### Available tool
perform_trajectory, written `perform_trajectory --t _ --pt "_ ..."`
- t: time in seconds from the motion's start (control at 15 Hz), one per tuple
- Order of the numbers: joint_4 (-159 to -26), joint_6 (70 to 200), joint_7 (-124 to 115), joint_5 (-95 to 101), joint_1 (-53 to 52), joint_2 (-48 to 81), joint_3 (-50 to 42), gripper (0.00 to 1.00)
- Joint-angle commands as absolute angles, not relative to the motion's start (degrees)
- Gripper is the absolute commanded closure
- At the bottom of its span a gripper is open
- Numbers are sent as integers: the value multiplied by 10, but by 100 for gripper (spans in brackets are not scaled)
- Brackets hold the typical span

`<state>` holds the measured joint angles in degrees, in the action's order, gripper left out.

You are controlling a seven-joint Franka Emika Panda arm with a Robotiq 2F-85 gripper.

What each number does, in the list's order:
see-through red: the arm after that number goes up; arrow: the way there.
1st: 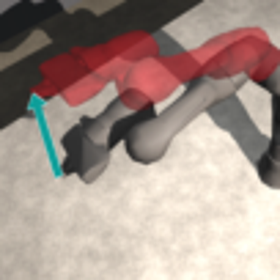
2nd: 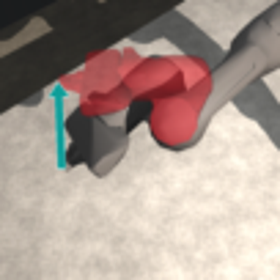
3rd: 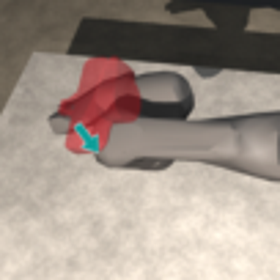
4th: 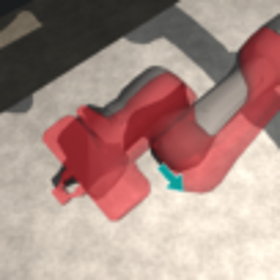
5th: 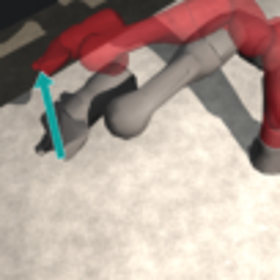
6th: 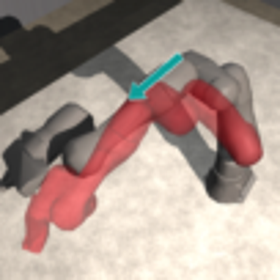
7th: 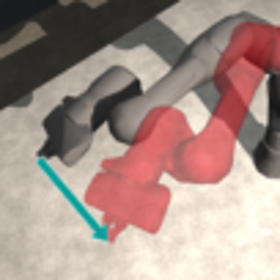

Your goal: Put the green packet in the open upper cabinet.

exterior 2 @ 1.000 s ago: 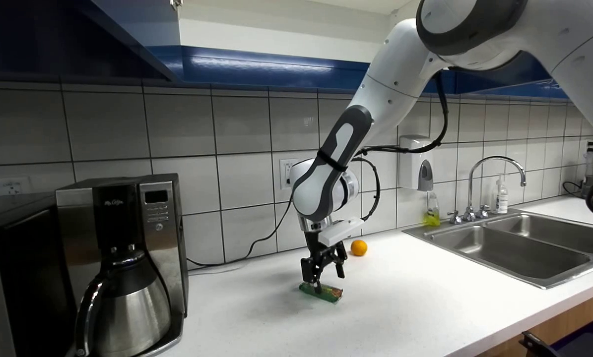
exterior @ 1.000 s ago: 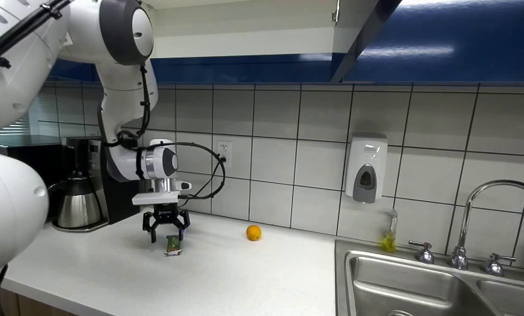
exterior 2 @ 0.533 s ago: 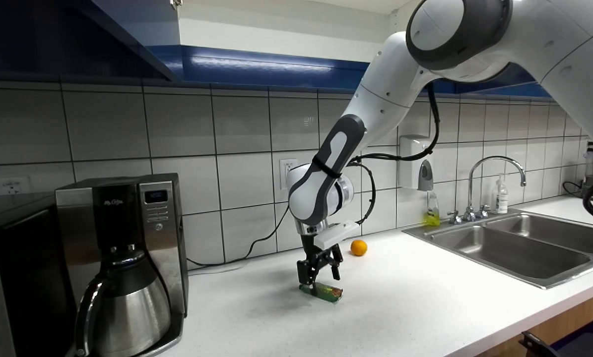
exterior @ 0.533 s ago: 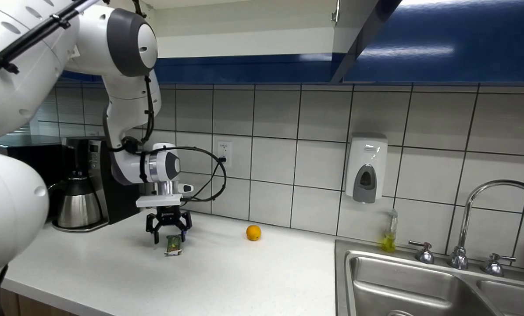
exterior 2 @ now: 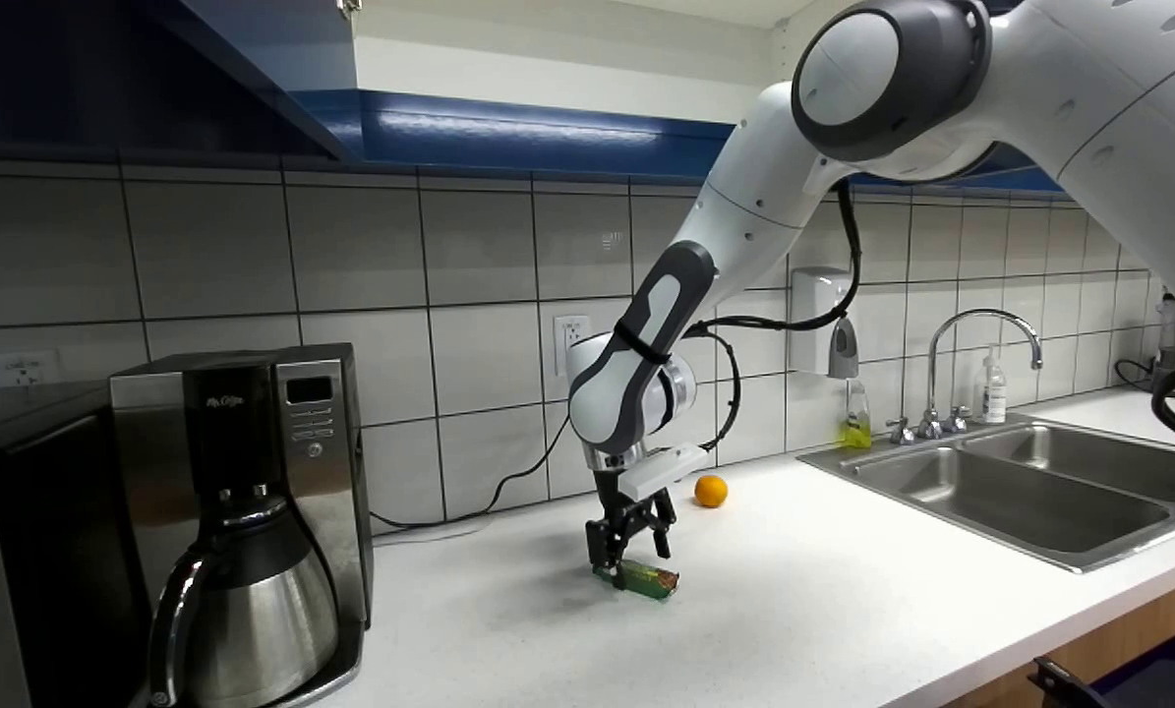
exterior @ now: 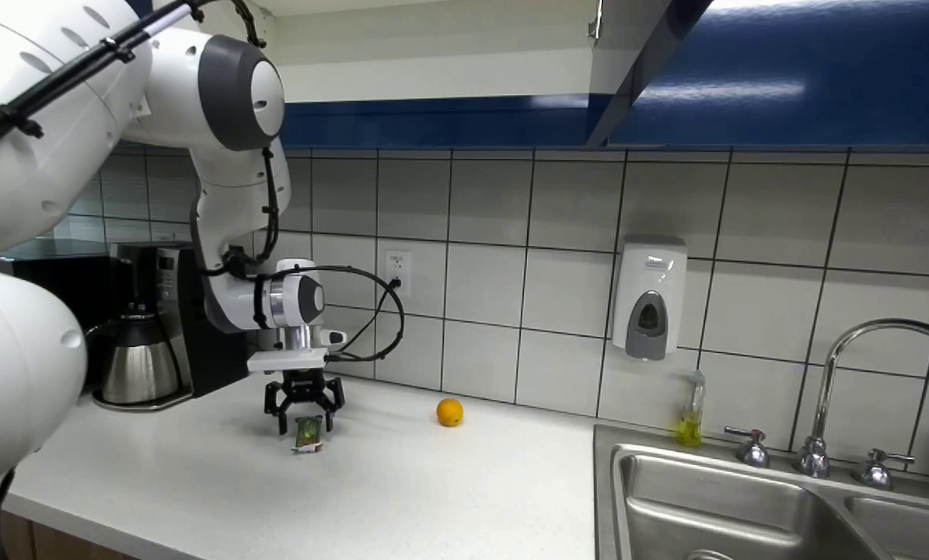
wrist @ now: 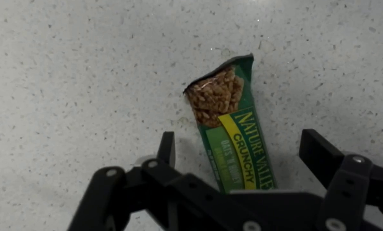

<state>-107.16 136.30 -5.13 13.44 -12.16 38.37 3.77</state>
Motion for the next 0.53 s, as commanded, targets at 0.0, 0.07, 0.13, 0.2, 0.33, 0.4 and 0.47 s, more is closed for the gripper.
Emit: perform_trajectory --t 0.0,0.07,0.13,0.2,0.33,0.4,0.47 --pt "-1046 1346 -58 129 -131 398 30 0" --pt "-1043 1346 -58 129 -131 400 30 0" --pt "-1041 1346 -59 129 -132 402 29 0" --pt "-1039 1346 -59 129 -132 404 29 0" --pt "-1036 1346 -59 129 -132 406 28 0" --pt "-1034 1346 -58 129 -131 408 28 0" --pt "-1032 1345 -58 128 -131 409 28 21"
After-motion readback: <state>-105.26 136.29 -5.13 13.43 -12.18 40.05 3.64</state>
